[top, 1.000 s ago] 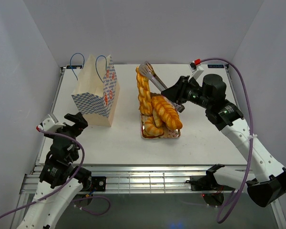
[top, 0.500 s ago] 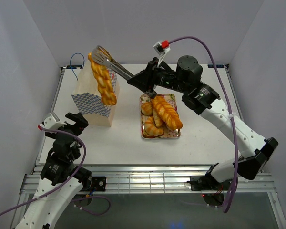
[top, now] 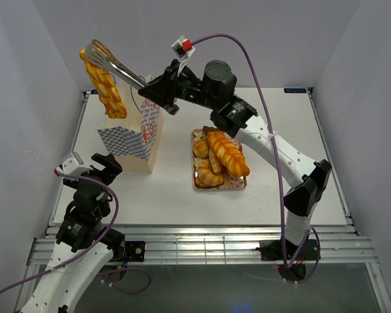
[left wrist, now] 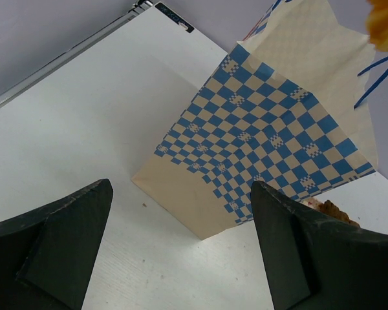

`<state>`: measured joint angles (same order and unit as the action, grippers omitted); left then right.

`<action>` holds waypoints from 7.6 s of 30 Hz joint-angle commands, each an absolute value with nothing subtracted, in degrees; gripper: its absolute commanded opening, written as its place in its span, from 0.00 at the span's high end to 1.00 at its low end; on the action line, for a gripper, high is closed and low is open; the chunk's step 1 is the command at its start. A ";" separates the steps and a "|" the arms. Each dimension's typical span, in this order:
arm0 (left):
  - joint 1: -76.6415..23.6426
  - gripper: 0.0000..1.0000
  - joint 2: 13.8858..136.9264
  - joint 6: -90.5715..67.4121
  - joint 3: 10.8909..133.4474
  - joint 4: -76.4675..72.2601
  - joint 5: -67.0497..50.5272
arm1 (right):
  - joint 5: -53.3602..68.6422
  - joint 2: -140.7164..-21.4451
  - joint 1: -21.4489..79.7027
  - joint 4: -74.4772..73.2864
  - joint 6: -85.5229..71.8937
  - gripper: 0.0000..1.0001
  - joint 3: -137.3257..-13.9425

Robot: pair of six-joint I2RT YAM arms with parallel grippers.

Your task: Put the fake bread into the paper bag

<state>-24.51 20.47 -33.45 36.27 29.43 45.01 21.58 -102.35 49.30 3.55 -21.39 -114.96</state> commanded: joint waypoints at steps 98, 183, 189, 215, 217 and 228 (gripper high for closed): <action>-24.61 0.02 23.73 -27.25 36.03 24.17 34.54 | -14.76 -47.20 44.81 -37.97 -17.05 0.43 -55.72; -24.61 0.02 19.43 -29.09 36.21 25.75 39.10 | -4.86 -56.86 58.45 -16.64 -11.78 0.82 -71.80; -24.61 0.02 18.99 -30.23 36.74 26.72 40.69 | 3.93 -62.75 58.45 -8.19 -11.25 0.83 -76.45; -24.61 0.02 19.60 -30.94 36.74 27.25 41.57 | 10.19 -99.49 55.55 19.51 -23.64 0.88 -101.16; -24.61 0.02 19.51 -30.94 36.74 27.16 41.57 | 10.28 -101.07 54.32 20.39 -24.87 0.89 -101.16; -24.70 0.02 20.48 -30.85 36.65 26.98 40.87 | 11.34 -102.83 50.36 23.38 -28.39 0.77 -96.33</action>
<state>-24.51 19.66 -30.89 35.94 26.79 41.15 10.68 -103.74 50.70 14.70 -26.98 -96.49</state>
